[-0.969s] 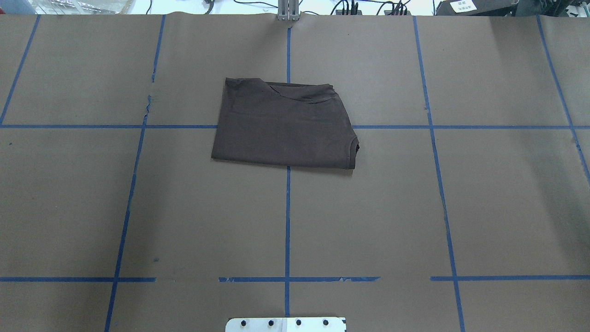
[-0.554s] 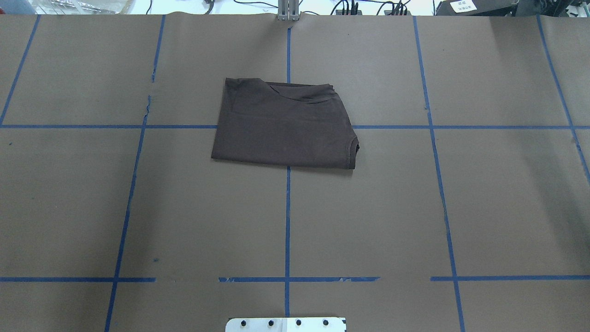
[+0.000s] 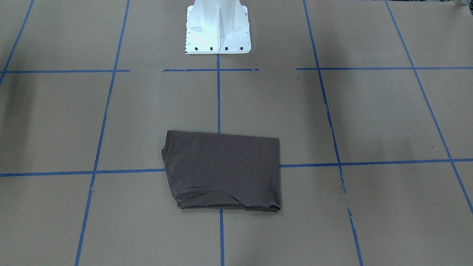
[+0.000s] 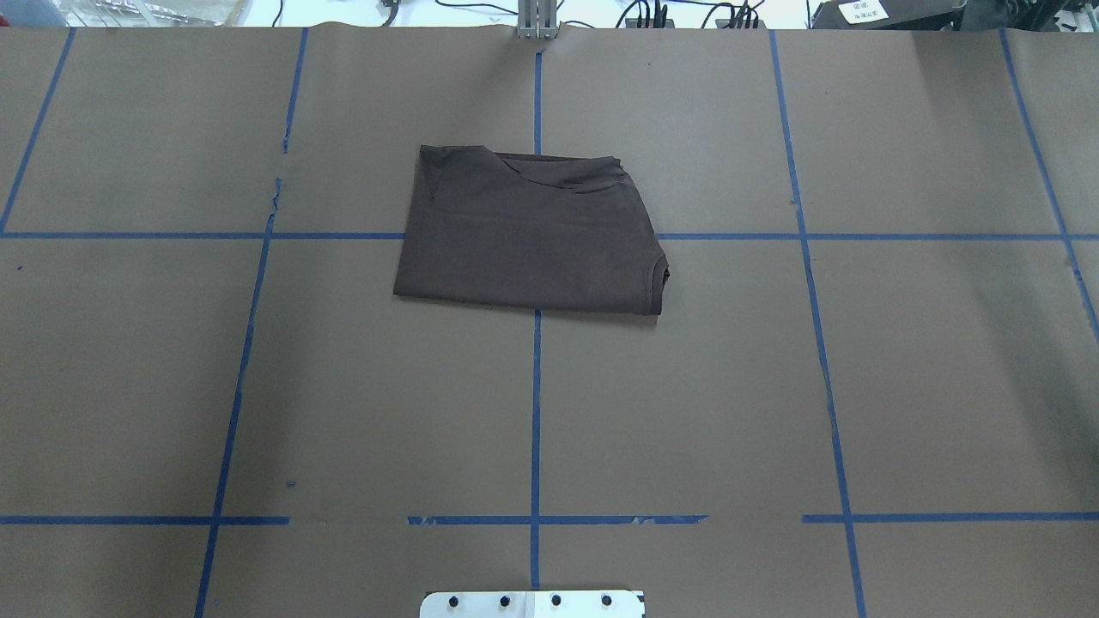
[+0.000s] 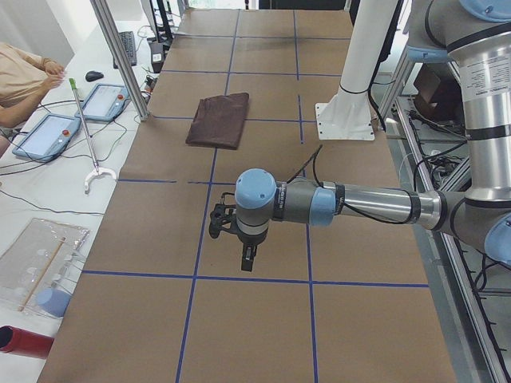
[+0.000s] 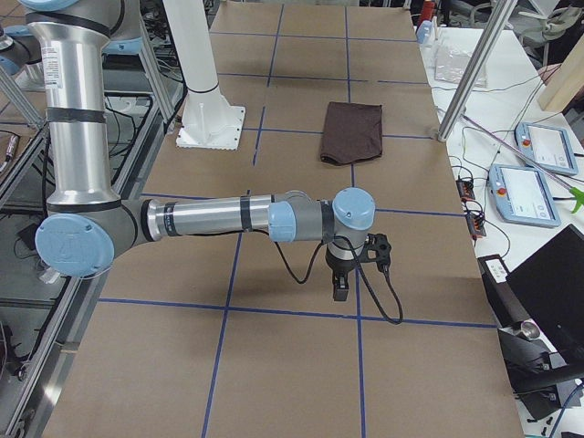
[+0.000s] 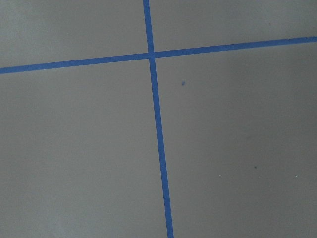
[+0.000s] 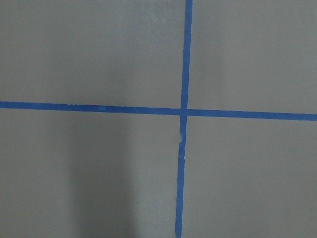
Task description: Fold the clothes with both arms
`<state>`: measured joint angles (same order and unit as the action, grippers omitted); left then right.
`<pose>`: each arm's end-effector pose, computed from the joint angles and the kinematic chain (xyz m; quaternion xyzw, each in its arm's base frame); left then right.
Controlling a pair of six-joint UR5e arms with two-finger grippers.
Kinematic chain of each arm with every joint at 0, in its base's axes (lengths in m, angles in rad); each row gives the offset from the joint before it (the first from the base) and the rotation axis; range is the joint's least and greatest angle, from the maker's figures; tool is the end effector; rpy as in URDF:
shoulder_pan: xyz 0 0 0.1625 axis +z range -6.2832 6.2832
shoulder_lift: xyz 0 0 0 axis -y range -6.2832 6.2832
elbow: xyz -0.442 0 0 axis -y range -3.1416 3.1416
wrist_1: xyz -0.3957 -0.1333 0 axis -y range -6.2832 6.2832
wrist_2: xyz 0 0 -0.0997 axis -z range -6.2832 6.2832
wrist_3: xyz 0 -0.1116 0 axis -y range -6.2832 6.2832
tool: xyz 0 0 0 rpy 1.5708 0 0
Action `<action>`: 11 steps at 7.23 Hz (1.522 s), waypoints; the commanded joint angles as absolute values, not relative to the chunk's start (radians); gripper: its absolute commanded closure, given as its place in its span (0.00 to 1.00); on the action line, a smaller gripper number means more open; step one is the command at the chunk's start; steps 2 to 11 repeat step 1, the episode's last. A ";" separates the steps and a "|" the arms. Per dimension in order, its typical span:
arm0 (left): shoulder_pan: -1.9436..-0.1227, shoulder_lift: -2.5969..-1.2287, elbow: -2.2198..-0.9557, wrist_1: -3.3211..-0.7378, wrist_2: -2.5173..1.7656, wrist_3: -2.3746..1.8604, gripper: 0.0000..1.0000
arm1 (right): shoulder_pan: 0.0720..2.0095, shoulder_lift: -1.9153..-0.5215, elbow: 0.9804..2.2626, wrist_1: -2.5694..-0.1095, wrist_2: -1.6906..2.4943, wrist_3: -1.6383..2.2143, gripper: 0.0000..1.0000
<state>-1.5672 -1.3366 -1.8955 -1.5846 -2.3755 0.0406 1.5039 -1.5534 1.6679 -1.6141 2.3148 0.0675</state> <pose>-0.0514 -0.3989 0.6232 0.0552 0.3901 0.0407 0.9182 0.0238 -0.5088 0.6340 0.0087 -0.3647 -0.0127 0.9310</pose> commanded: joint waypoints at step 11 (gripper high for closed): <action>-1.566 -1.338 -1.902 -1.583 -2.420 0.040 0.00 | 1.502 -1.555 1.666 -1.615 2.319 0.069 0.00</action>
